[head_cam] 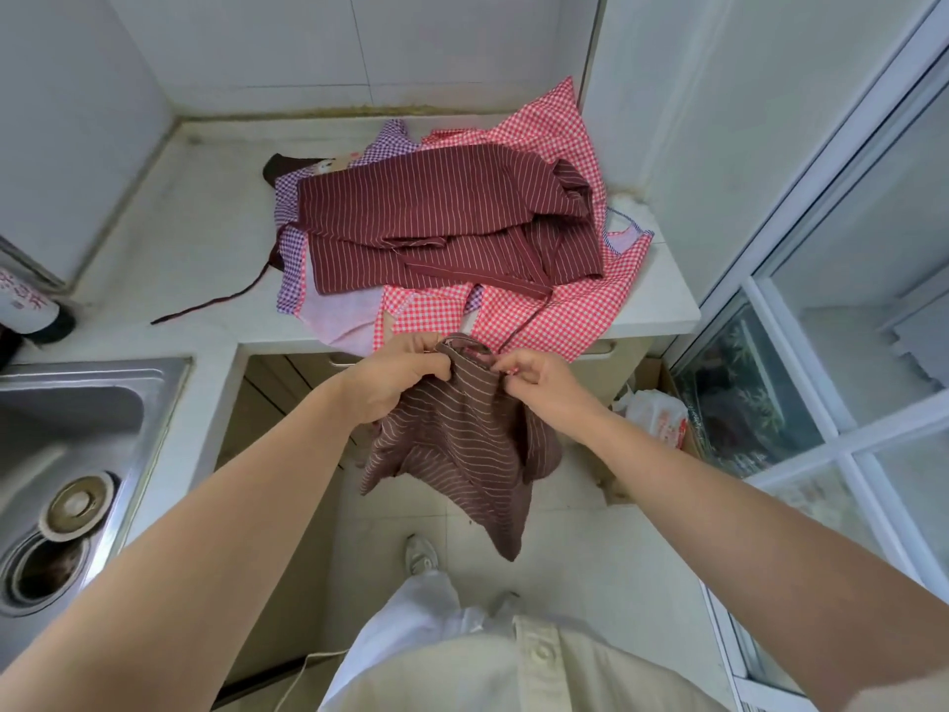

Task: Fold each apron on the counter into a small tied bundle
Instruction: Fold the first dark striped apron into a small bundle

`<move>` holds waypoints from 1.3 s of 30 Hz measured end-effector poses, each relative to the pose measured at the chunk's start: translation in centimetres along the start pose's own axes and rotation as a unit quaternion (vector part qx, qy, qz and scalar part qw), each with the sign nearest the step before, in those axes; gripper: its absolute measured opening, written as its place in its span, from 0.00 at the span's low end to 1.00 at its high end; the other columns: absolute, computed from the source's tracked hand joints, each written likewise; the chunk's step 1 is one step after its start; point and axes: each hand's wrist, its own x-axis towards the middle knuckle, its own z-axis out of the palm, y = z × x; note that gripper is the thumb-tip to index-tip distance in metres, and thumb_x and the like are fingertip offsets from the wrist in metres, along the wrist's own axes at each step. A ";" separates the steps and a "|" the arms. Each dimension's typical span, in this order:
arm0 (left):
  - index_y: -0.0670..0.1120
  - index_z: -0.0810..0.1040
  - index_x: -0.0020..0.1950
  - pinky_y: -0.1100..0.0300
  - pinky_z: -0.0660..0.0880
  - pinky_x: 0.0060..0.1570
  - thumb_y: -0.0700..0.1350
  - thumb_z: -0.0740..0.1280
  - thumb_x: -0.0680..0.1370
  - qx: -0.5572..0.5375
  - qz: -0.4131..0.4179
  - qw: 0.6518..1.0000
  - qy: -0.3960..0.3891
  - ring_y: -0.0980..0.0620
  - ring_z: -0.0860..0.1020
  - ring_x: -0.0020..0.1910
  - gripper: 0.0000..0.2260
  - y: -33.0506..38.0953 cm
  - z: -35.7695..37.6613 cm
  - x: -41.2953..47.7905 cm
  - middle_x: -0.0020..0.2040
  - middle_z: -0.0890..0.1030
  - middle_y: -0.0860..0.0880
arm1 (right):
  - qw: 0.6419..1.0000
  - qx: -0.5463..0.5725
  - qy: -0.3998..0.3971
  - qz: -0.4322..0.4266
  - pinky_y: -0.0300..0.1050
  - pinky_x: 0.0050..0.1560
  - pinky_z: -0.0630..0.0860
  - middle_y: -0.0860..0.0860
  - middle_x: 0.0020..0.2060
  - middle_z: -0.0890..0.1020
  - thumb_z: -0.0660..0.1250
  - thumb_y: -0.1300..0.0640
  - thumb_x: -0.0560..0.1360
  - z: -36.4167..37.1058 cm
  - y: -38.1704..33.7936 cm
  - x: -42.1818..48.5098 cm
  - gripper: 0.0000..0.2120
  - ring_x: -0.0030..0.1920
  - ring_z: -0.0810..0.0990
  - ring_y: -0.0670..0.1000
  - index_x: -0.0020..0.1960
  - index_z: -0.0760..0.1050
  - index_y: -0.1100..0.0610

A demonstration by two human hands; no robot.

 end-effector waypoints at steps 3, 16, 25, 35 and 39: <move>0.38 0.77 0.54 0.51 0.78 0.51 0.34 0.66 0.69 -0.012 -0.002 1.000 -0.028 0.42 0.79 0.46 0.13 0.1 -0.2 -0.2 0.49 0.81 0.36 | 0.996 -0.006 -0.084 0.034 0.52 0.60 0.78 0.50 0.51 0.82 0.61 0.70 0.77 0.3 -0.3 0.5 0.10 0.55 0.81 0.53 0.51 0.75 0.57; 0.31 0.74 0.59 0.55 0.79 0.46 0.29 0.63 0.74 0.010 0.012 0.999 -0.029 0.44 0.79 0.43 0.14 0.4 -1.8 -1.0 0.49 0.80 0.37 | 0.981 -0.149 -0.123 0.008 0.33 0.47 0.75 0.43 0.43 0.81 0.63 0.68 0.75 0.6 -1.2 1.2 0.12 0.44 0.80 0.41 0.55 0.77 0.56; 0.41 0.78 0.46 0.55 0.81 0.48 0.31 0.65 0.73 -0.019 0.046 0.998 -0.027 0.46 0.81 0.44 0.07 -0.3 -2.9 -1.2 0.48 0.81 0.40 | 0.957 -0.279 -0.067 0.033 0.45 0.38 0.72 0.50 0.38 0.77 0.66 0.63 0.74 0.5 0.8 1.8 0.04 0.38 0.76 0.50 0.43 0.72 0.57; 0.40 0.76 0.48 0.55 0.80 0.46 0.27 0.60 0.77 -0.034 0.104 0.992 0.064 0.46 0.80 0.42 0.10 -1.1 -2.9 -0.5 0.46 0.81 0.41 | 0.908 -0.403 0.054 0.099 0.45 0.34 0.65 0.50 0.34 0.70 0.66 0.63 0.74 -1.7 2.0 1.7 0.12 0.39 0.73 0.54 0.35 0.65 0.55; 0.40 0.76 0.47 0.58 0.81 0.44 0.27 0.60 0.77 -0.008 0.096 0.991 0.088 0.47 0.80 0.41 0.10 -1.8 -3.1 -0.6 0.45 0.81 0.41 | 0.898 -0.388 0.000 0.206 0.44 0.34 0.68 0.51 0.28 0.68 0.66 0.63 0.73 -2.8 2.8 0.5 0.18 0.33 0.71 0.52 0.29 0.62 0.55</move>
